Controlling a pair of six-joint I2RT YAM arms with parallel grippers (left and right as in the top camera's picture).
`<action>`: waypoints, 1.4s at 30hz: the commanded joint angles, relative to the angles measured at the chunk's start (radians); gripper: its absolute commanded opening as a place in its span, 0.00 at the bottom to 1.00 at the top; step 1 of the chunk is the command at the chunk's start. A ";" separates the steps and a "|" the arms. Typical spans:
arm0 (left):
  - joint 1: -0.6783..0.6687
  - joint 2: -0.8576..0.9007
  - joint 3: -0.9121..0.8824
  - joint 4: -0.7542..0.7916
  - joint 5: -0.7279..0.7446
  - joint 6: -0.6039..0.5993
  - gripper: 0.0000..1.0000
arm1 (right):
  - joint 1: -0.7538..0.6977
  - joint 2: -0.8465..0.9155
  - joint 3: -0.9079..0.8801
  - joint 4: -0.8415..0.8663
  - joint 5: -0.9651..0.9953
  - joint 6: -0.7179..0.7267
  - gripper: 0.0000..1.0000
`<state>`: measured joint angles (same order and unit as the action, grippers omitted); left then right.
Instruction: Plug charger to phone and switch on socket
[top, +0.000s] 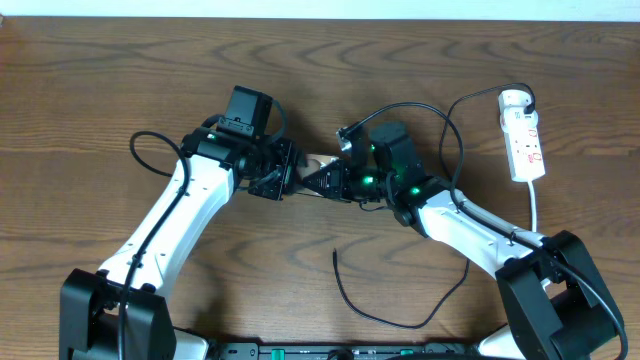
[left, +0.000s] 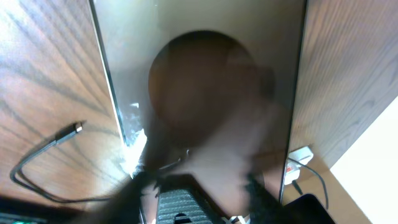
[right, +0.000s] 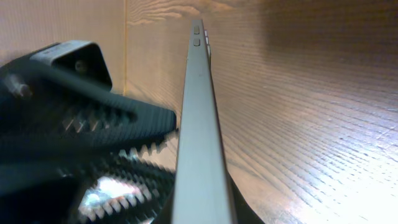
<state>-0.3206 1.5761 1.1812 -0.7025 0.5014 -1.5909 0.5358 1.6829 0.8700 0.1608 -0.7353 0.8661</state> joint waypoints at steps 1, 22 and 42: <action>0.019 -0.001 0.004 0.008 0.050 0.030 0.72 | -0.005 -0.005 0.013 0.010 -0.038 -0.011 0.01; 0.175 -0.001 0.004 0.703 0.407 0.462 0.91 | -0.367 -0.005 0.013 0.428 -0.043 0.697 0.01; 0.172 -0.001 0.004 1.101 0.268 0.431 0.91 | -0.219 -0.005 0.013 0.902 0.161 1.091 0.01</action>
<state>-0.1513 1.5761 1.1763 0.3912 0.7815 -1.1553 0.2897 1.6909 0.8669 1.0451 -0.6056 1.9461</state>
